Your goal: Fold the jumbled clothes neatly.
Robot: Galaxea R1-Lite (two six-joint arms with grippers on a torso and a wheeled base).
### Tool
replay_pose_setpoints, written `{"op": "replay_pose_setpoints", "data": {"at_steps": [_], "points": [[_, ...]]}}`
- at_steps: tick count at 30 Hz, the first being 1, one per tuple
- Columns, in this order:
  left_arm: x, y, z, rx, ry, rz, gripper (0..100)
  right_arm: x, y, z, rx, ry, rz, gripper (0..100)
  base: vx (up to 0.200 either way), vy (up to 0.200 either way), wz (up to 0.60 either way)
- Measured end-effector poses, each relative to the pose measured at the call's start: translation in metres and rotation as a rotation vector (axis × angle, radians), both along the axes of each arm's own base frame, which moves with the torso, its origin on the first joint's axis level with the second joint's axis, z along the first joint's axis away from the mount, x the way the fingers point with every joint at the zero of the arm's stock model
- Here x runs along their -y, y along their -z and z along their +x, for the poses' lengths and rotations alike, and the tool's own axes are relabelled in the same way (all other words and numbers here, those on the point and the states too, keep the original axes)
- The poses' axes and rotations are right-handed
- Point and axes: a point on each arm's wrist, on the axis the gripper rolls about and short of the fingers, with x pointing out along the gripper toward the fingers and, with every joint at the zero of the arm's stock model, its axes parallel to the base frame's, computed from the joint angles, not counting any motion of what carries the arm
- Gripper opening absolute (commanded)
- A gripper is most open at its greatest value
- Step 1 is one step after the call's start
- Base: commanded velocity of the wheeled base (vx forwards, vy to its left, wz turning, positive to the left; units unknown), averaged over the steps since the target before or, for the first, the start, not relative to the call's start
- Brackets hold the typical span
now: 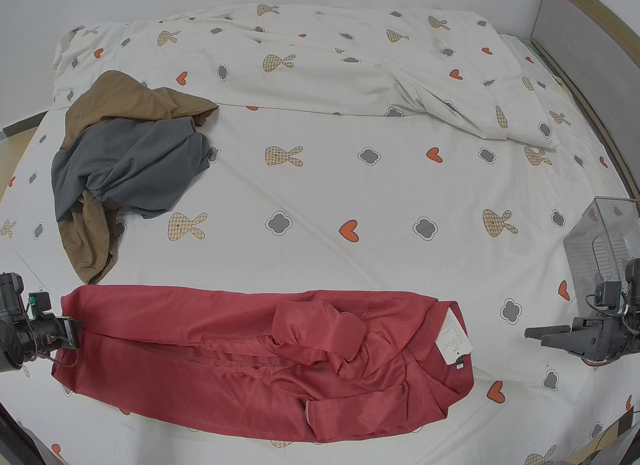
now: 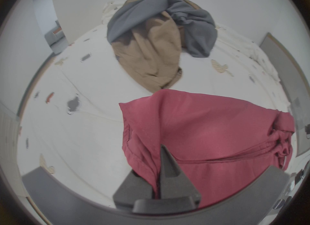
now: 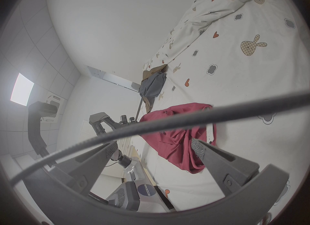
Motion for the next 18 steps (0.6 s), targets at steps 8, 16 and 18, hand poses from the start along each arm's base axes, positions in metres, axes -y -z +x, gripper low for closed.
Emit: {"op": "replay_pose_setpoints", "data": {"at_steps": [8, 16, 18], "points": [[0.030, -0.025, 0.002, -0.109, 0.053, -0.052, 0, 0.000, 0.000, 0.000, -0.001, 0.000, 0.000, 100, 0.000, 0.000, 0.00], [0.101, -0.073, 0.006, -0.151, 0.259, -0.159, 0, 0.000, 0.000, 0.000, -0.001, 0.000, 0.000, 100, 0.000, 0.000, 0.00], [0.120, -0.088, 0.005, -0.140, 0.317, -0.186, 0, 0.000, 0.000, 0.000, -0.001, 0.000, 0.000, 100, 0.000, 0.000, 0.00]]}}
